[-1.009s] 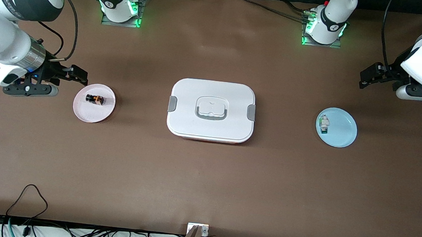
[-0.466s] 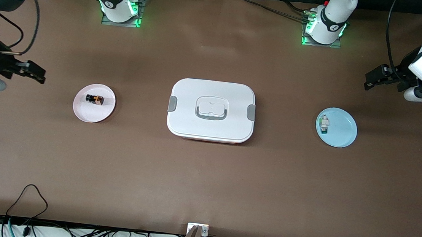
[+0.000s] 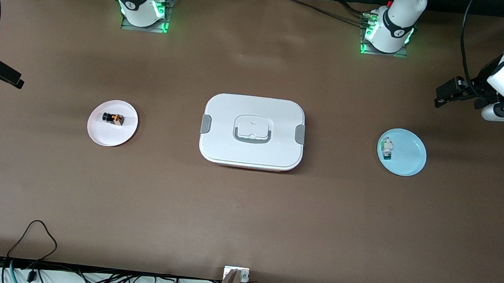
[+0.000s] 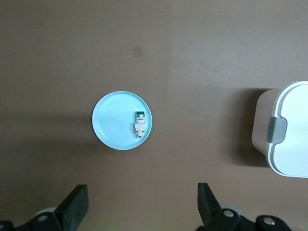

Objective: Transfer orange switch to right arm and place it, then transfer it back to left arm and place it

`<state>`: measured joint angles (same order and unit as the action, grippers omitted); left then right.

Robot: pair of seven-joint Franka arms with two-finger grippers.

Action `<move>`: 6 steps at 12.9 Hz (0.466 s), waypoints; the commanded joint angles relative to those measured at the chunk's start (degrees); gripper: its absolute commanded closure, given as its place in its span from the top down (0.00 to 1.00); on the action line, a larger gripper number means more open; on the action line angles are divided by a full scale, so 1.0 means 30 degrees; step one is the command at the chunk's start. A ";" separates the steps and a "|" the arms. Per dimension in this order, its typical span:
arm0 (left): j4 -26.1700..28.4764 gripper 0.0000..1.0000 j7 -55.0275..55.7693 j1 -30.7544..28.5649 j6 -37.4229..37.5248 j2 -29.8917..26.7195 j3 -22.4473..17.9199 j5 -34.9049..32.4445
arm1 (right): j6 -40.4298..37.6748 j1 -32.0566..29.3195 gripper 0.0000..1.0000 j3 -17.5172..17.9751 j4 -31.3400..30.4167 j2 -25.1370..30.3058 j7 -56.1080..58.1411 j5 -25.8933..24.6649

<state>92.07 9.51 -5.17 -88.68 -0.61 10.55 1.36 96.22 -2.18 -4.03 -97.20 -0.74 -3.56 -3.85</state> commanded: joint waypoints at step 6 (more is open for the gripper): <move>0.0073 1.00 -0.0152 -0.0151 0.0059 -0.0118 0.0058 0.0249 | 0.0765 0.0287 1.00 0.0905 -0.2787 0.2325 0.1537 -0.0034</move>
<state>92.07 9.51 -5.18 -88.68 -0.57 10.55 1.36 97.49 -1.34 -1.69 -105.16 5.29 0.16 -3.87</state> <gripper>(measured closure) 0.000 0.000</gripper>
